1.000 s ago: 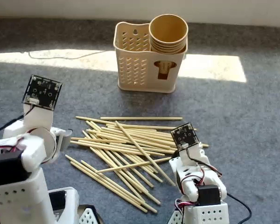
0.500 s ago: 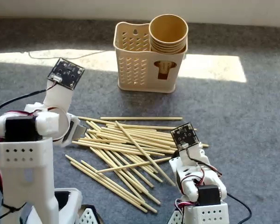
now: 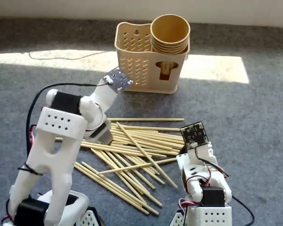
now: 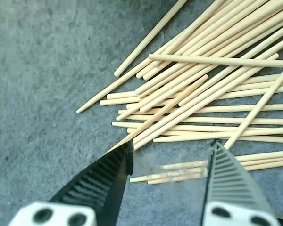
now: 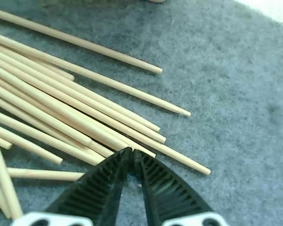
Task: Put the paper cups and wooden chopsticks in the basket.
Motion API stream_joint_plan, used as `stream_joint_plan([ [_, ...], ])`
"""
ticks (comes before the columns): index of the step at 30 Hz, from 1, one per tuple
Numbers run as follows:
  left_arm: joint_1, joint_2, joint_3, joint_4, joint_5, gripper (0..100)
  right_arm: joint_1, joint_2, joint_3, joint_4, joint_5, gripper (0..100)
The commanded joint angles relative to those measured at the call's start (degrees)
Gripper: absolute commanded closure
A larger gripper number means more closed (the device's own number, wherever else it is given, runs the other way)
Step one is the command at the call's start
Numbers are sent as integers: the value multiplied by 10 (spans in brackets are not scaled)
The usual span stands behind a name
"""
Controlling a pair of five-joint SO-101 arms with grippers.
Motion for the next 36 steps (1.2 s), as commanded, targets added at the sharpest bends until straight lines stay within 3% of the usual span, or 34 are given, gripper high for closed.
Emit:
stream_joint_plan([
  [1,54,58,-25,-47,-18,752,8,-6,58,-17,-4,992],
  [6,128,103,-26,-63,-105,755,42,-6,58,-32,-5,992],
  [15,196,182,-25,-160,-165,772,109,-6,58,-62,-5,992],
  [21,204,263,-25,-225,-172,772,143,-6,58,-75,-5,992],
  [29,199,322,-24,-251,-205,780,143,-6,58,-75,-5,992],
  [36,198,313,-24,-222,-207,941,143,-6,58,-75,-5,992],
])
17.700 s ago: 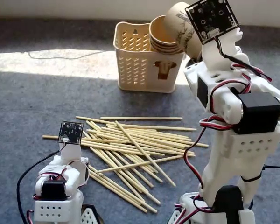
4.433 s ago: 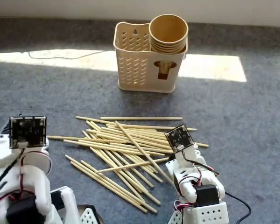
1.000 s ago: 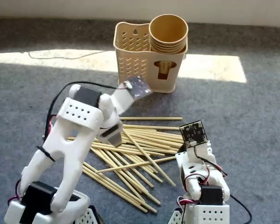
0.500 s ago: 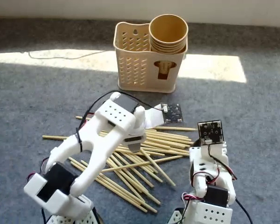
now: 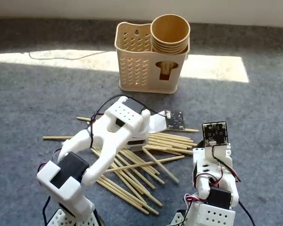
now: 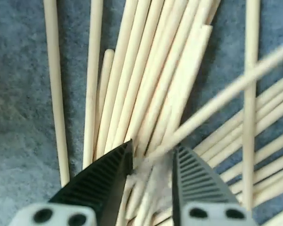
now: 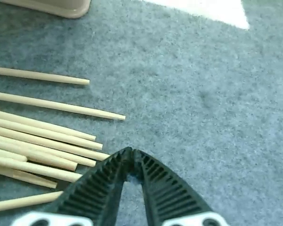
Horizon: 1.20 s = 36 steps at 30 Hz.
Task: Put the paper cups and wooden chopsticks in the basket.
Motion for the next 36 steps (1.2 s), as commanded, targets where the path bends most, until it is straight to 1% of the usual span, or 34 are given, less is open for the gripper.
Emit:
stream_joint_plan([
  [1,4,-23,-22,33,-7,955,6,-6,58,-17,-5,992],
  [5,5,-60,-23,91,-6,991,6,-6,58,-17,-5,992],
  [11,5,-109,-17,141,-2,994,5,-6,58,-17,-5,992],
  [14,1,-113,-17,145,45,994,5,-6,58,-17,-5,992],
  [16,-7,-113,-17,142,77,993,5,-6,58,-16,-5,992],
  [19,-27,-111,-16,141,102,982,5,-6,58,-16,-5,992],
  [25,-40,-112,11,134,145,829,5,-6,58,-15,-5,992],
  [27,-36,-112,26,113,161,825,5,-6,58,-15,-5,992],
  [33,-35,-112,53,55,168,832,5,-6,58,-15,-5,992],
  [36,-35,-111,53,29,209,832,5,-6,58,-15,-5,992],
])
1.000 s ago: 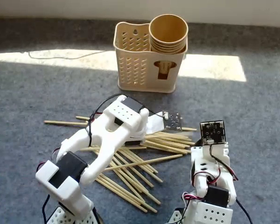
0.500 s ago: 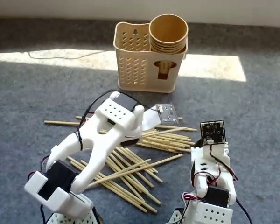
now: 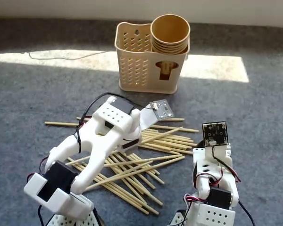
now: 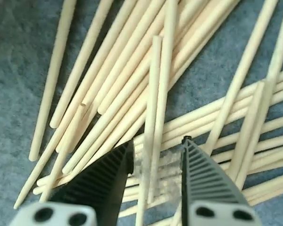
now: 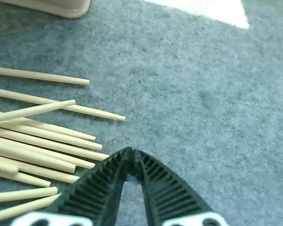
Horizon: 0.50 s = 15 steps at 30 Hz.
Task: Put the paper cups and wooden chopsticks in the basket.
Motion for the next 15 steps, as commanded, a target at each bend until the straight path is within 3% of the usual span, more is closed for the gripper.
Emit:
stream_joint_plan([
  [1,-3,-28,-1,-43,54,832,5,-6,58,-15,-5,992],
  [9,-6,44,2,-89,62,837,5,-6,58,-15,-5,992],
  [15,9,50,-27,-55,62,982,5,-6,58,-15,-5,992],
])
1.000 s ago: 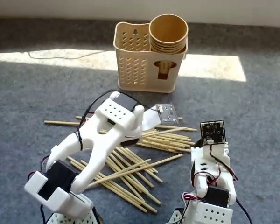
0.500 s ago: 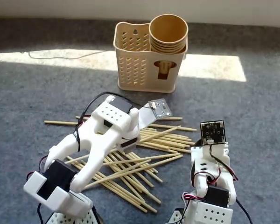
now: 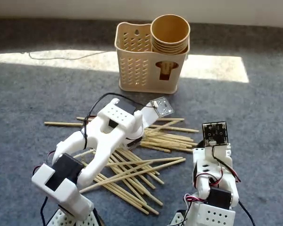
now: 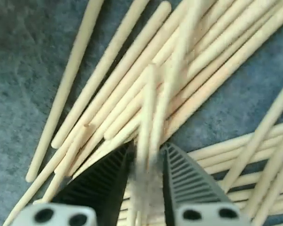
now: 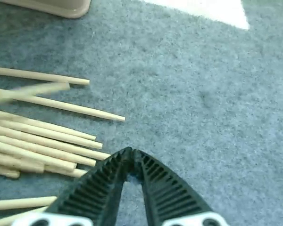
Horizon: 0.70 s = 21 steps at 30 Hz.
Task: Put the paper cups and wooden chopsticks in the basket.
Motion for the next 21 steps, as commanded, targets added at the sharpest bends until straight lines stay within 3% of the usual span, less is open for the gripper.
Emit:
stream_joint_plan([
  [1,10,-26,-32,43,6,986,5,-6,58,-15,-5,992],
  [21,19,-85,-29,72,6,986,5,-5,58,-15,-5,992],
])
